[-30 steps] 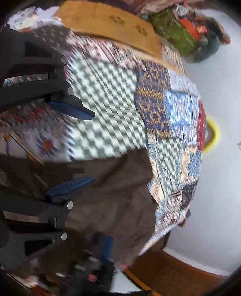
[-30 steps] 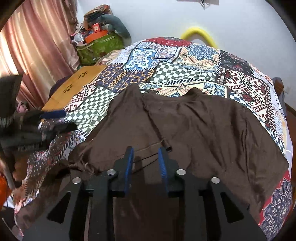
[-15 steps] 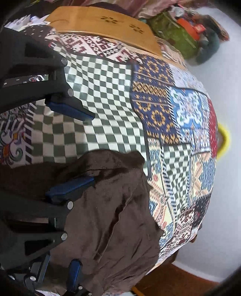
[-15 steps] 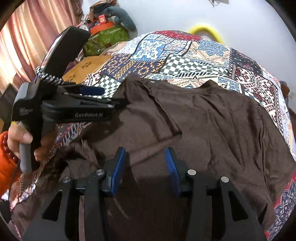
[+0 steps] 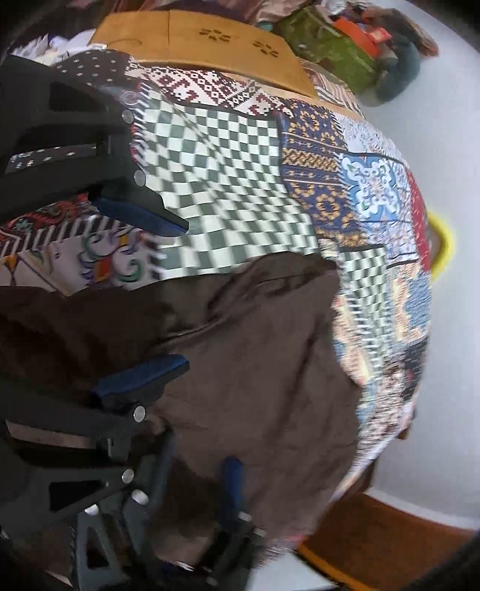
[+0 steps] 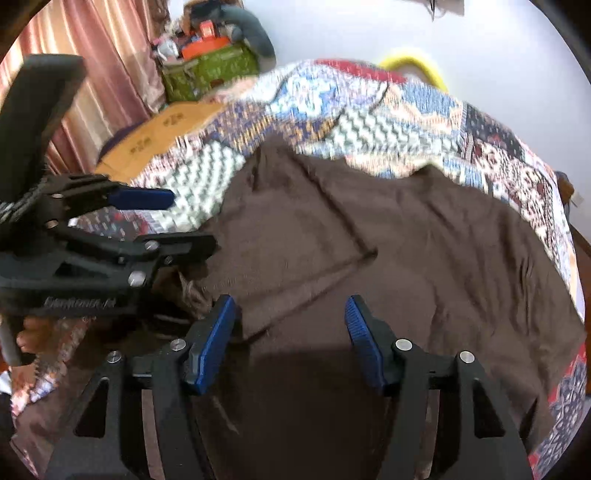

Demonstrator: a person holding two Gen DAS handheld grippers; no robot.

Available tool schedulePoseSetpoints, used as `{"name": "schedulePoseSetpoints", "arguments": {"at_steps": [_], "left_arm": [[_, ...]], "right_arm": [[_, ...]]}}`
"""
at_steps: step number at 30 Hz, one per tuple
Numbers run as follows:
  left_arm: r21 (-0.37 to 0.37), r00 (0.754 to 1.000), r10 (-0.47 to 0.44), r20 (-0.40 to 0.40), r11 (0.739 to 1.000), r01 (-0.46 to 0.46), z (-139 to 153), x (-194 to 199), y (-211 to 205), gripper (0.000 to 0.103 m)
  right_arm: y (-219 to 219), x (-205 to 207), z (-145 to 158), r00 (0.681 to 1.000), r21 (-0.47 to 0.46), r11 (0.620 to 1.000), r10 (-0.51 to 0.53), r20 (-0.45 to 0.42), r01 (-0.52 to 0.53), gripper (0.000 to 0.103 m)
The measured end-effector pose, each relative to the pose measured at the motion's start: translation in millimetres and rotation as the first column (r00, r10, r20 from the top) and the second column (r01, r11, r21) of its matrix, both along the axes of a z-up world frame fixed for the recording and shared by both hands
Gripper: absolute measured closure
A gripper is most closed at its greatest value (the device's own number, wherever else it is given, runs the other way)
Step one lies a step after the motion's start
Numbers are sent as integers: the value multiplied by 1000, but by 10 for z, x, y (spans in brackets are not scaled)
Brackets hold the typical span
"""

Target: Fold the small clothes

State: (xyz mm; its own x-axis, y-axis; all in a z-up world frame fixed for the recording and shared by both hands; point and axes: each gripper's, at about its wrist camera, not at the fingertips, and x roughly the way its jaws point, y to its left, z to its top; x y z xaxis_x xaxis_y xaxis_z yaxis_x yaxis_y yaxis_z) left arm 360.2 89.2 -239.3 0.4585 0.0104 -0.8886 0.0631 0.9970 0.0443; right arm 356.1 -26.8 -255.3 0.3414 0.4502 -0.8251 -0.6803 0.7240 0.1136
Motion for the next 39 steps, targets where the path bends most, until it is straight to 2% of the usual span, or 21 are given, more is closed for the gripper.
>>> {"name": "schedulePoseSetpoints", "arguments": {"at_steps": [1, 3, 7, 11, 15, 18, 20, 24, 28, 30, 34, 37, 39], "left_arm": [[9, 1000, -4, -3, 1000, 4, -26, -39, -9, 36], [19, 1000, -3, -3, 1000, 3, -50, -144, -14, 35], [23, 1000, 16, -9, 1000, -16, 1, -273, 6, 34], [18, 1000, 12, 28, 1000, -13, 217, -441, -10, 34], [16, 995, 3, 95, 1000, -4, 519, -561, -53, 33], [15, 985, 2, 170, 1000, -5, 781, -604, -94, 26], [-1, 977, 7, 213, 1000, -7, 923, -589, -113, 15], [-39, 959, 21, 282, 999, -10, 1105, -483, -137, 9], [-51, 960, 31, 280, 999, -17, 1052, -247, -180, 9], [-52, 962, 31, 271, 999, -17, 976, -142, -196, 9], [-50, 969, 27, 245, 999, -15, 777, 102, -238, 9], [-47, 978, 23, 205, 999, -13, 602, 255, -246, 9], [-44, 982, 21, 186, 999, -13, 495, 320, -243, 9]], "right_arm": [[-3, -37, 2, 1000, -10, 1000, 3, 16, -3, 44], [-31, -125, 36, 1000, -20, 1000, 10, 22, -10, 35], [-193, -261, 152, 1000, 27, 999, -19, -3, 19, 35], [-409, -376, 369, 997, 114, 991, -71, 0, 71, 35], [-679, -461, 645, 991, 162, 980, -124, 55, 114, 35], [-962, -452, 827, 978, 179, 970, -184, 97, 164, 33], [-1159, -433, 889, 966, 184, 961, -229, 122, 205, 27], [-1506, -285, 872, 941, 178, 942, -309, 134, 284, 24], [-1838, -63, 721, 916, 157, 917, -385, 111, 367, 24], [-2024, 91, 624, 907, 168, 900, -417, 61, 403, 24], [-2259, 326, 474, 878, 178, 864, -479, 10, 470, 25], [-2328, 542, 332, 871, 185, 853, -491, -26, 487, 25], [-2348, 655, 249, 873, 194, 852, -484, -57, 486, 34]]}}
